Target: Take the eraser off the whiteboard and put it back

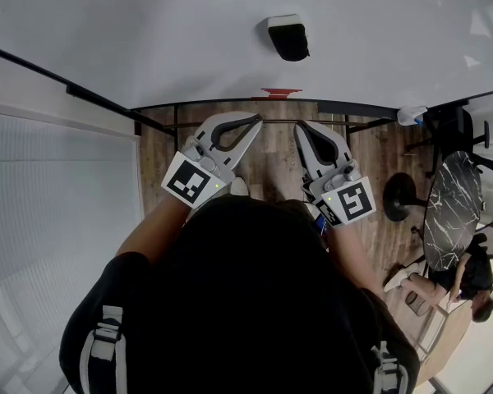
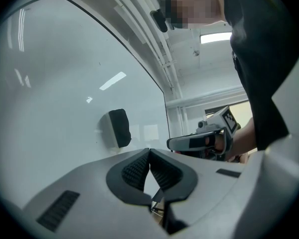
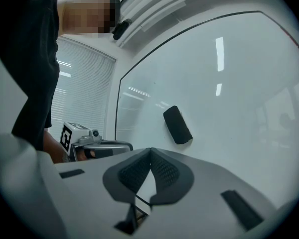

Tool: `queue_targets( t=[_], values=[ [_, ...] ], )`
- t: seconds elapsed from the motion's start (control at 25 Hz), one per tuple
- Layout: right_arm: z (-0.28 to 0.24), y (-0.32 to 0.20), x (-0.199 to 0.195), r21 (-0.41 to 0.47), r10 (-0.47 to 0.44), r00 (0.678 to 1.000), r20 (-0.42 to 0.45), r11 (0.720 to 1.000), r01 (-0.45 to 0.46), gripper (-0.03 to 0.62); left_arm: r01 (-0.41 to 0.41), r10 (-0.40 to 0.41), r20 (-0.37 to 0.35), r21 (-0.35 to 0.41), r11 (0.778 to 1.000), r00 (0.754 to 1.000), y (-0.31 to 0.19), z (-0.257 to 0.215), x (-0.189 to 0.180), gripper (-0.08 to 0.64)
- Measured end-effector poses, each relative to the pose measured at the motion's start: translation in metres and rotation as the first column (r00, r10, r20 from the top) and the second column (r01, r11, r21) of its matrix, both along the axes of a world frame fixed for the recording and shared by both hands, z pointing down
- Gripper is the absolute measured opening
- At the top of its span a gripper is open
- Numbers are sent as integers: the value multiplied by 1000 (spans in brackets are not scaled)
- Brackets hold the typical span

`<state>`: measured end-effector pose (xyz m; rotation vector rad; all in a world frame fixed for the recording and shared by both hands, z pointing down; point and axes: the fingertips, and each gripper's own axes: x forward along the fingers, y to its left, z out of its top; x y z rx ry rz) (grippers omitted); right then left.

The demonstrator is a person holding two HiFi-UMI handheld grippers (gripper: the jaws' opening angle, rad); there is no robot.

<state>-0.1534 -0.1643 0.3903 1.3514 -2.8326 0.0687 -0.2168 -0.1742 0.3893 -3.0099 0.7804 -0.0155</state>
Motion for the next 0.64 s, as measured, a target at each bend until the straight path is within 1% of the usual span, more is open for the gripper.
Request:
queue_targets(
  t=[0.64],
  values=[
    [6, 7, -2, -6, 6, 1000, 6, 1000, -6, 3, 2, -2, 13, -5, 1000, 1000, 3, 7, -6, 5]
  ],
)
